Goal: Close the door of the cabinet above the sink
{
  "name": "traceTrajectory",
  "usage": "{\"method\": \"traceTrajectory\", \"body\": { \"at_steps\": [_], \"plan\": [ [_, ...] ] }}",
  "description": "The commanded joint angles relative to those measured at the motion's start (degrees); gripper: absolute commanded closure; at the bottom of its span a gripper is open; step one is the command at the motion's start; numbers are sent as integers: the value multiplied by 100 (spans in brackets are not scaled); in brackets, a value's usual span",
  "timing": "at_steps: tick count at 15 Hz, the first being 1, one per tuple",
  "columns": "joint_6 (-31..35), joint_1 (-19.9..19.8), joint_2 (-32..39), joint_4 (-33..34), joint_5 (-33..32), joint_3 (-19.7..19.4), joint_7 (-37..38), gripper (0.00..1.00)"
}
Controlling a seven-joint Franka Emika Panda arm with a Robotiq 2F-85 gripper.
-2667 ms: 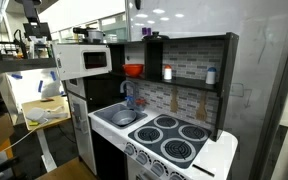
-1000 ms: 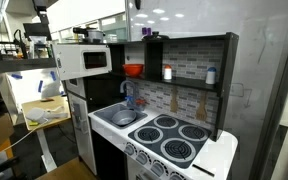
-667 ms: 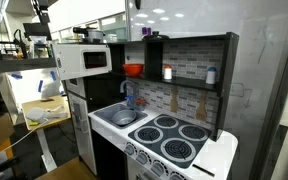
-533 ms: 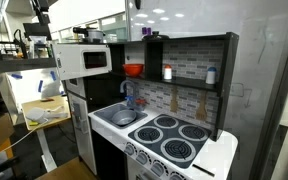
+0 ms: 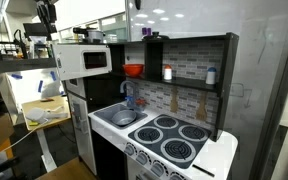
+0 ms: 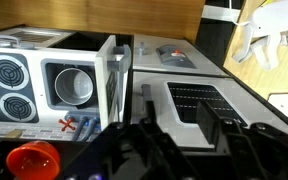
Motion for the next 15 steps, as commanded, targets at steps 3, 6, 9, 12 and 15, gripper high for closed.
{"method": "traceTrajectory", "body": {
  "at_steps": [3, 6, 9, 12, 15],
  "plan": [
    [305, 101, 328, 131, -81, -97, -247, 97],
    [430, 116, 449, 97, -35, -122, -294, 100],
    [463, 142, 553, 38, -1, -141, -375, 100],
    [458, 166, 620, -68, -6, -164, -467, 100],
    [475, 188, 629, -231, -71, -178, -575, 100]
  ]
}}
